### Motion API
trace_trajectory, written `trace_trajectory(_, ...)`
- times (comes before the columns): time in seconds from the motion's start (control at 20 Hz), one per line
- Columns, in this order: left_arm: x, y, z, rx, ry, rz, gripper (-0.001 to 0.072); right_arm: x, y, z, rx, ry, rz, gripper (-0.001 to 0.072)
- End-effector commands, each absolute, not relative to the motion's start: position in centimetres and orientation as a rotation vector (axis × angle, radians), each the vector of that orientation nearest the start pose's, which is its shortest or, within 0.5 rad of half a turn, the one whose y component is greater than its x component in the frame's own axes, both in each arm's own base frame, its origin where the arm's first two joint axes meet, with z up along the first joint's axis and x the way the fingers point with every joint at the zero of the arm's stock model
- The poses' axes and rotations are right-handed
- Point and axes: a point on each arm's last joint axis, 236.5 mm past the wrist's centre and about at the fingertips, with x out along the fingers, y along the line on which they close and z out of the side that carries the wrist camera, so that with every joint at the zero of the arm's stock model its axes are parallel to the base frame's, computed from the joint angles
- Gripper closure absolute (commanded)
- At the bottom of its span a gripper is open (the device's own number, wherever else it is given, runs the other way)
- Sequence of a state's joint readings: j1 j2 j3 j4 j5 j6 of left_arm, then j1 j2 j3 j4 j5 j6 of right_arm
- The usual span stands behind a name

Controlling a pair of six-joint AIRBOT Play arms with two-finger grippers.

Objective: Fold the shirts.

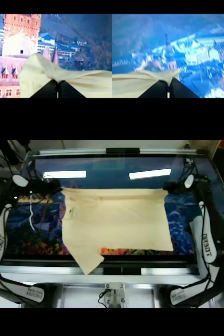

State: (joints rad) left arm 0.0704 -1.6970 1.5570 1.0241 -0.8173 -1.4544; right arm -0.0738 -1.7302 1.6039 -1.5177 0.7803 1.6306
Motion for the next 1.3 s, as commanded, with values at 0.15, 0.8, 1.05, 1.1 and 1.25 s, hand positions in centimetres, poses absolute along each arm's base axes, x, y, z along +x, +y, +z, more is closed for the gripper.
trace_trajectory(0.15, 57.7, -6.6, -1.0, -0.435, 0.958, -0.258, 0.0671, 57.0, -3.2, -2.9, 0.171, 0.979, -0.066, 0.0646)
trace_trajectory(0.8, 44.0, -7.9, -7.6, -0.483, 1.462, -0.368, 0.0671, 45.8, -0.6, -9.0, 0.342, 1.525, 0.044, 0.0646)
trace_trajectory(1.05, 44.7, -6.5, -6.9, -0.498, 1.439, -0.351, 0.0671, 46.0, -2.6, -6.9, 0.294, 1.503, 0.027, 0.0646)
trace_trajectory(1.1, 44.6, -6.5, -6.9, -0.5, 1.442, -0.35, 0.0671, 45.8, -2.9, -6.8, 0.299, 1.509, 0.019, 0.0646)
trace_trajectory(1.25, 44.0, -6.9, -7.8, -0.502, 1.468, -0.353, 0.0671, 44.3, -2.9, -8.1, 0.305, 1.577, 0.018, 0.0646)
